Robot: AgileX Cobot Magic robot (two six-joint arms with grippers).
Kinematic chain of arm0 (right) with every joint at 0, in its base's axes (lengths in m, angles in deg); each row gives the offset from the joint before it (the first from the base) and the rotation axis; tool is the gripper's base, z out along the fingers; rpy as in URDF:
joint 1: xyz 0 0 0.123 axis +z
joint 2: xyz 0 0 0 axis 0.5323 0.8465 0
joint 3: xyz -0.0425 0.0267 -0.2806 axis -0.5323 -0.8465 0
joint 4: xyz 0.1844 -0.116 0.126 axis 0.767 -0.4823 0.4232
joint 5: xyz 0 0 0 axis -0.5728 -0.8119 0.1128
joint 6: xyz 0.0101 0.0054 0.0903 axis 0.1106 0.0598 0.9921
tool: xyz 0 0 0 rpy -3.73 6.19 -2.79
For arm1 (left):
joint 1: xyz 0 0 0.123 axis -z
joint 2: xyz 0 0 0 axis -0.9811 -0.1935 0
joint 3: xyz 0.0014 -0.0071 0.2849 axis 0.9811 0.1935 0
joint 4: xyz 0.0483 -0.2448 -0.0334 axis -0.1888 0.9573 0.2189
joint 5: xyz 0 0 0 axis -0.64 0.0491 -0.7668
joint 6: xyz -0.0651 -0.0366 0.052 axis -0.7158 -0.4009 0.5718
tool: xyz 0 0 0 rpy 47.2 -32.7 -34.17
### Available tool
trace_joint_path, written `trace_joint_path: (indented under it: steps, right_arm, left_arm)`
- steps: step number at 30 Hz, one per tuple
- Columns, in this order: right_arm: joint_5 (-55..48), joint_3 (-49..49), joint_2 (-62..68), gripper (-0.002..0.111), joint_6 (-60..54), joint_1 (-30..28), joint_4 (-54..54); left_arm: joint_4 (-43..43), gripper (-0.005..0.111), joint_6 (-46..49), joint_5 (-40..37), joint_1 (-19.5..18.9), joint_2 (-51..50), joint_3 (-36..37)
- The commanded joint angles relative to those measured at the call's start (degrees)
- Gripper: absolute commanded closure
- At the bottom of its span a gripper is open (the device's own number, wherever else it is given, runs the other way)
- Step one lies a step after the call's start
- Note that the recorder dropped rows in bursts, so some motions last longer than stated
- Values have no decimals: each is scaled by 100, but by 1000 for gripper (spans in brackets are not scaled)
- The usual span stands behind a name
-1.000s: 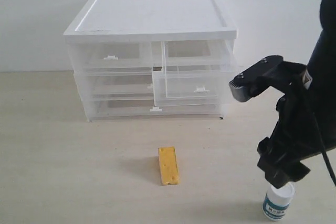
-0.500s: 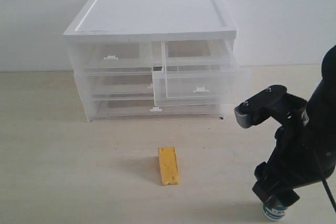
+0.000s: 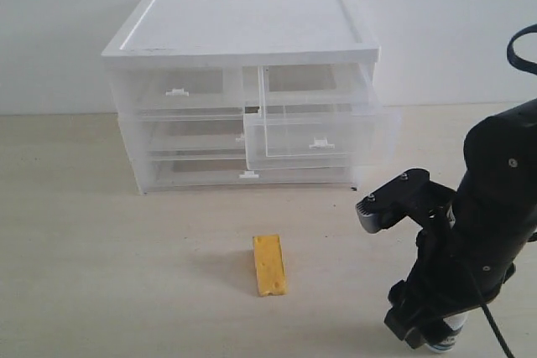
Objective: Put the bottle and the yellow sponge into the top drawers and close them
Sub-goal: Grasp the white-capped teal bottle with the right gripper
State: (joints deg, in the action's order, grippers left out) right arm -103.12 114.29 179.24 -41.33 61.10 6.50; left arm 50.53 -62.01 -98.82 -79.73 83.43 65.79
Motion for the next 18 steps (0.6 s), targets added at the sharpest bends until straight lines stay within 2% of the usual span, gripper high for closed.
trace_joint_path:
  steps: [1,13,18]
  right_arm:
    - [-3,-31,40,38,-55,-37,-103]
    - [-210,-44,40,39,-55,-37,-136]
    - [-151,-142,40,53,-18,-37,-136]
  left_arm:
    - [37,102,0,41,-21,23,23]
    - [37,102,0,41,-21,23,23]
    - [37,102,0,41,-21,23,23]
